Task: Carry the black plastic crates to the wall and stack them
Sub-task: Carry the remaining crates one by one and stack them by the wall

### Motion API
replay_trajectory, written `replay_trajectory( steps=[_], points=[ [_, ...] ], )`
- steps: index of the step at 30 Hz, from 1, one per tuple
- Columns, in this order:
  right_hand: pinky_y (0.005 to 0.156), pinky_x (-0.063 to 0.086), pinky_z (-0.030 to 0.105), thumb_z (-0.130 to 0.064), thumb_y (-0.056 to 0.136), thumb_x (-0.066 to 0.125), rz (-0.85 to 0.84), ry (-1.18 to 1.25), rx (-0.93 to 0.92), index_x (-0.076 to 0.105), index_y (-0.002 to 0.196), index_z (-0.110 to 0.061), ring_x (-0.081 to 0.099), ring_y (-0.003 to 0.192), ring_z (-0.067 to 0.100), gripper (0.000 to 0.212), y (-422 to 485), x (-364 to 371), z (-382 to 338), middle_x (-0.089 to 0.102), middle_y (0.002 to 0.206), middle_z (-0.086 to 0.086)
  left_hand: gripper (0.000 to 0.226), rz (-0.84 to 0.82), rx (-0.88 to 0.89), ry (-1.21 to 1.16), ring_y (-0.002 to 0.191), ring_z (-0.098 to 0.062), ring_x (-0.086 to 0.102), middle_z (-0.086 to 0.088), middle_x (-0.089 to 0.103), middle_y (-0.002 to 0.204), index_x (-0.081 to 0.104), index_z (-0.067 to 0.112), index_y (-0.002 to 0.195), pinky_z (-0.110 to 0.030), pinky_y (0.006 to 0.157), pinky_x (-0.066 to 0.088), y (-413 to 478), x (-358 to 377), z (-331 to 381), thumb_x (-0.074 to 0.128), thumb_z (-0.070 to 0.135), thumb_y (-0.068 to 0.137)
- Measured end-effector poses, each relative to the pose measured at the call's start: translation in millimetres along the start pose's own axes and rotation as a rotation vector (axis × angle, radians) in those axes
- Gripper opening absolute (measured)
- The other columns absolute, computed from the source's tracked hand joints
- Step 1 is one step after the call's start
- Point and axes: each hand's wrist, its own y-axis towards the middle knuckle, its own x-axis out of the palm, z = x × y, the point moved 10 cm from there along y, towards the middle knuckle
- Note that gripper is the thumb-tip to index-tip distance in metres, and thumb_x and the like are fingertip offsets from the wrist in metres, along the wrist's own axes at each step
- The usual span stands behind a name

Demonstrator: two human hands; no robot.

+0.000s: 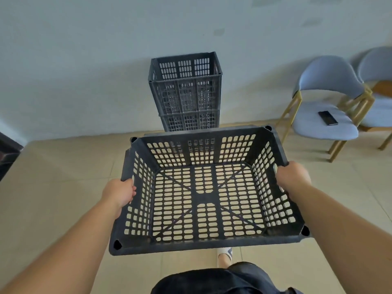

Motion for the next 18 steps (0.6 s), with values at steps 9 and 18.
replay_trajectory(
  steps=[9,18],
  points=[
    [0.087,0.056,0.052,-0.020,0.096,0.052,-0.045,-0.029,-0.083,0.062,0.112,0.006,0.065,0.095,0.042,0.032,133,-6,-124,0.068,0.104,0.024,0.032,0.025,-0.028,-0.036,0.061,-0.024,0.056,-0.012,0.068,0.072,0.065,0.003,0.076,-0.037,0.064,0.043,82,25,115,0.050,0.018,0.101],
    [0.069,0.059,0.045,-0.013,0.086,0.055,-0.009,0.003,-0.094,0.065,0.088,0.002,0.064,0.075,0.034,0.018,232,0,-265,0.066,0.083,0.018,0.020,-0.090,-0.016,-0.145,0.064,-0.026,0.056,-0.013,0.065,0.073,0.066,0.000,0.083,-0.042,0.075,0.051,206,15,232,0.057,0.012,0.095]
  ],
)
